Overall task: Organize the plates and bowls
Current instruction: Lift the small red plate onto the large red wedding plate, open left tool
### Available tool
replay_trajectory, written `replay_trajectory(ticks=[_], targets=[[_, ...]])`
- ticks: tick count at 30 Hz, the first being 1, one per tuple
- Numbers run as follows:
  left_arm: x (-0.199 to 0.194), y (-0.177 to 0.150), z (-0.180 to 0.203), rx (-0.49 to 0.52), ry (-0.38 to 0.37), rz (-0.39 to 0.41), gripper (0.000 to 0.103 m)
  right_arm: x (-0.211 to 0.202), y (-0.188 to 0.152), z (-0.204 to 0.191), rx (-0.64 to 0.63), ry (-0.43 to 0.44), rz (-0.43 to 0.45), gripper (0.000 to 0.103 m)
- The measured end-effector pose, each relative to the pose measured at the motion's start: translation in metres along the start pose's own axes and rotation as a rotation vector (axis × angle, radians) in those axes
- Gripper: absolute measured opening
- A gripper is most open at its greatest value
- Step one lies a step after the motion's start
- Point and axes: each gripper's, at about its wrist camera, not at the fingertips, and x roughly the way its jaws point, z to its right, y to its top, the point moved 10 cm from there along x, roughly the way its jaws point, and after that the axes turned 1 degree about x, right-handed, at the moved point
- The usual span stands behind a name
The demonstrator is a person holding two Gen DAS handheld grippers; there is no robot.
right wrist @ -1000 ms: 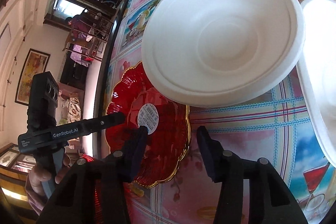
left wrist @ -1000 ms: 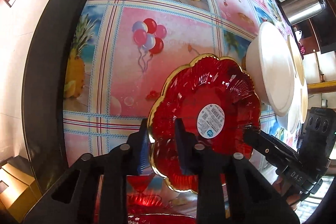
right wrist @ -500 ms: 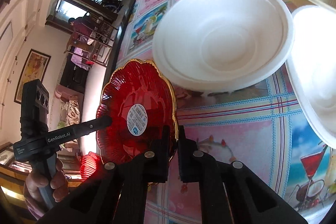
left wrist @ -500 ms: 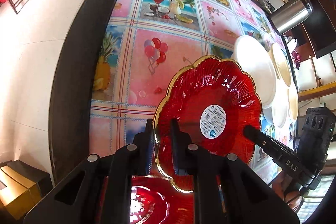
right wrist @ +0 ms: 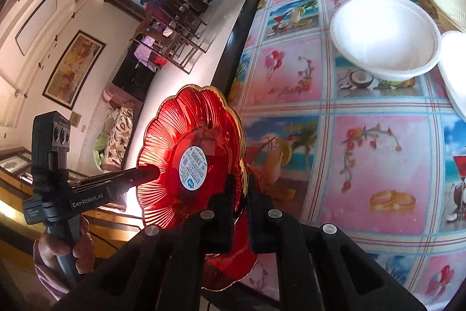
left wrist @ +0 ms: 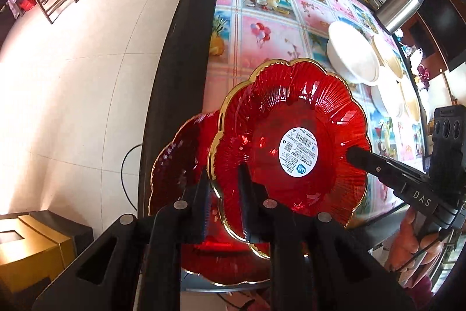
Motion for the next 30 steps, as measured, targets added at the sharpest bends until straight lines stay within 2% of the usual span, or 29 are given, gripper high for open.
replay_trajectory(ticks=[8,16,20,23,24,27,30], targets=[[0.016,-0.051,-0.026,0.013,0.09,-0.099,0.02,0.035,-0.055,-0.011,-0.055,-0.032,-0.11,0.007],[0.029,-0.058,-0.031,0.05,0.168,-0.13,0.021,0.055,-0.071,-0.016,-0.121,-0.105,-0.126,0.01],[0.033,-0.054,-0.028,0.134,0.278,-0.13,0.021,0.059,-0.071,-0.009,-0.135,-0.142,-0.124,0.011],[0.028,-0.046,-0.027,0.204,0.382,-0.093,0.021,0.056,-0.066,-0.006,-0.161,-0.179,-0.103,0.009],[0.026,-0.045,-0.027,0.21,0.395,-0.087,0.021,0.057,-0.064,-0.006,-0.168,-0.184,-0.101,0.008],[0.019,-0.041,-0.03,0.188,0.383,-0.069,0.021,0.063,-0.065,-0.005,-0.189,-0.188,-0.135,0.009],[0.01,-0.038,-0.034,0.147,0.353,-0.038,0.021,0.064,-0.067,-0.01,-0.283,-0.247,-0.138,0.014]])
